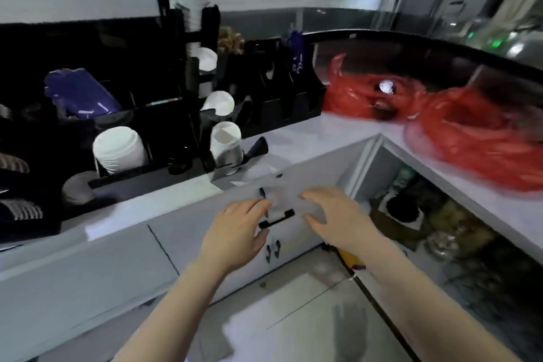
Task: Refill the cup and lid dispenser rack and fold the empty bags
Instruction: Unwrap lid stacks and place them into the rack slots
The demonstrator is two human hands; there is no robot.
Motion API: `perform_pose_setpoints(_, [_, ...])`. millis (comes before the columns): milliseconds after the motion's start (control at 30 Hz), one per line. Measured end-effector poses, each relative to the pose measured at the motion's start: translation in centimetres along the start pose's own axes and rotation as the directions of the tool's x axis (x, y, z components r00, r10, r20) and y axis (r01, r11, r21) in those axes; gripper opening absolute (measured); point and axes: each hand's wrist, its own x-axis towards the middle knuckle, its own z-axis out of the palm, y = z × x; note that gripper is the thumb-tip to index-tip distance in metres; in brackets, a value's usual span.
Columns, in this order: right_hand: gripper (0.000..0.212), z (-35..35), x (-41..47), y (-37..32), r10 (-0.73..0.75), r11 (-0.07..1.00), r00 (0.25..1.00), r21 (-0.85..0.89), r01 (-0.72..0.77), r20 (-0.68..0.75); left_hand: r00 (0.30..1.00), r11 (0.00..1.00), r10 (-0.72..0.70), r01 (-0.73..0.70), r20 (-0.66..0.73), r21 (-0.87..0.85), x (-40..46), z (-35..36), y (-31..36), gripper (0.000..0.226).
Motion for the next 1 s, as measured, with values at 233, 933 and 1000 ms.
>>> perform_pose_setpoints(233, [0.044,-8.7,-2.5,14.7,0.057,0.991,0.993,-0.118,-0.069,-0.101,0.997,0.997,0.079,-0.079,-0.001,-0.014,12.8,4.2,11.6,0.057])
perform_pose_setpoints(933, [0.034,-15.2,11.3,35.1,0.196,0.973,0.963,-0.082,-0.214,-0.182,0.986,0.911,-0.135,0.084,-0.1,-0.405,38.9,11.4,14.0,0.043])
perform_pose_setpoints(1000, [0.034,-16.3,14.5,36.3,0.21,0.971,0.958,-0.074,-0.228,-0.196,0.982,0.894,-0.152,0.089,-0.111,-0.438,42.8,11.9,13.4,0.042])
